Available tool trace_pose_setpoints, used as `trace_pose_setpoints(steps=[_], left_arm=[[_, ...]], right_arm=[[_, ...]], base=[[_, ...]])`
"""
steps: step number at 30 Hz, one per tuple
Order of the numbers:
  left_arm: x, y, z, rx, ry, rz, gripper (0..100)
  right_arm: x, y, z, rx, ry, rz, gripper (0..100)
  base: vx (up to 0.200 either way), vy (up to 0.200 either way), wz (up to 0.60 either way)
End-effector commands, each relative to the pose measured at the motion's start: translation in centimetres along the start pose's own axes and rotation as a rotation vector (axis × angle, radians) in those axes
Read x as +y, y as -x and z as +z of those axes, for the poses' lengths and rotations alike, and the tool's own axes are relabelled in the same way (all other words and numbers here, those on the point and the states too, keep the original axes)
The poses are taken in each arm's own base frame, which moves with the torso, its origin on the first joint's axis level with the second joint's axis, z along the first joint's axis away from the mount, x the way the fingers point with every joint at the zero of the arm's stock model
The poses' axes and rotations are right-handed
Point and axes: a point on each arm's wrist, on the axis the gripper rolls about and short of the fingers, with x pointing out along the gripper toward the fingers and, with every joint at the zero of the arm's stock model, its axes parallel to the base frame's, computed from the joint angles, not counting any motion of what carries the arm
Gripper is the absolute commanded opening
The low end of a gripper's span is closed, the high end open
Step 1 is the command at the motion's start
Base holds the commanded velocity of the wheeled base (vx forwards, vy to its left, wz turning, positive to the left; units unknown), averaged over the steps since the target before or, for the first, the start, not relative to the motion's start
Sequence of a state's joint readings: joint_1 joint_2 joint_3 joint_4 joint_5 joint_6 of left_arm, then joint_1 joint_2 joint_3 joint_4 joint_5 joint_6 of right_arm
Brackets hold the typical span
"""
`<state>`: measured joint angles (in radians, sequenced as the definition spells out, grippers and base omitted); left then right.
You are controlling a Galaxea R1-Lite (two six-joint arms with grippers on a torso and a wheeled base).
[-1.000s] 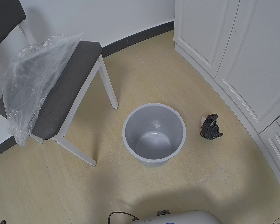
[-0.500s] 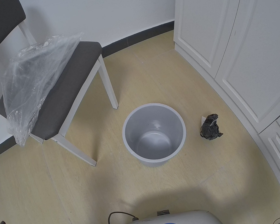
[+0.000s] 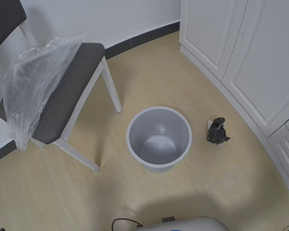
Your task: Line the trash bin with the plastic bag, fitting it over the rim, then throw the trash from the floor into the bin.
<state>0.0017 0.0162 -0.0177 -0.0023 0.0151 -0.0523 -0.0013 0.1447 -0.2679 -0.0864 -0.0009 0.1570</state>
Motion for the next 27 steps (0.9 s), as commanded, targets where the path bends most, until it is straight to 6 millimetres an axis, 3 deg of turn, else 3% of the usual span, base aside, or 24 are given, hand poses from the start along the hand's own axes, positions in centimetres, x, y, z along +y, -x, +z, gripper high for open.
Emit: trace_pose_setpoints(steps=[1, 5, 6, 8, 11, 13, 14, 16, 18, 19, 21, 25, 27], left_arm=[[0.0, 0.0, -0.5, -0.002, 0.004, 0.003, 100], [-0.1, 0.3, 1.3, -0.118, 0.006, -0.011, 100], [-0.3, 1.4, 4.7, -0.306, 0.051, -0.068, 100], [-0.4, 1.5, 5.1, -0.313, 0.064, -0.096, 100], [-0.5, 1.4, 5.4, -0.258, 0.009, -0.161, 100], [-0.5, 0.3, 7.2, -0.198, 0.006, -0.186, 100], [-0.6, 0.2, 7.4, -0.193, 0.007, -0.186, 100], [-0.8, -1.9, 10.0, -0.118, 0.011, -0.176, 100], [-1.0, -3.9, 11.4, -0.067, 0.010, -0.153, 100], [-1.0, -3.9, 11.4, -0.067, 0.010, -0.153, 100], [-1.0, -6.6, 12.8, -0.034, -0.010, -0.098, 100], [-0.6, -8.8, 12.8, 0.039, -0.101, -0.034, 100], [-0.4, -10.5, 12.3, 0.116, -0.214, -0.019, 100]], right_arm=[[0.2, -1.6, 1.3, 0.056, 0.010, -0.005, 100], [0.3, -1.8, 1.8, 0.054, 0.045, 0.003, 100], [0.4, -2.3, 2.4, 0.047, 0.053, 0.007, 100], [0.5, -2.7, 2.8, 0.042, 0.055, 0.009, 100], [0.7, -5.5, 4.3, 0.018, 0.070, 0.014, 100], [0.8, -8.1, 5.0, 0.009, 0.064, 0.005, 100], [0.8, -8.3, 5.1, 0.008, 0.064, 0.004, 100], [0.8, -10.3, 5.3, 0.004, 0.058, -0.015, 100], [0.9, -11.6, 5.6, 0.027, 0.055, -0.026, 100], [0.9, -11.6, 5.6, 0.027, 0.055, -0.026, 100], [1.2, -13.2, 6.1, 0.044, 0.051, -0.027, 100], [1.4, -14.2, 5.8, 0.073, 0.036, -0.057, 100], [1.7, -14.8, 4.5, 0.134, 0.019, -0.059, 100]], base=[[0.000, 0.000, 0.00], [0.000, 0.000, 0.00], [0.000, 0.000, 0.00], [0.000, 0.000, 0.00], [0.000, 0.000, 0.00], [0.000, 0.000, 0.00], [0.000, 0.000, 0.00], [0.000, 0.000, 0.00], [0.000, 0.000, 0.00], [0.000, 0.000, 0.00], [0.000, 0.000, 0.00], [0.000, 0.000, 0.00], [0.000, 0.000, 0.00]])
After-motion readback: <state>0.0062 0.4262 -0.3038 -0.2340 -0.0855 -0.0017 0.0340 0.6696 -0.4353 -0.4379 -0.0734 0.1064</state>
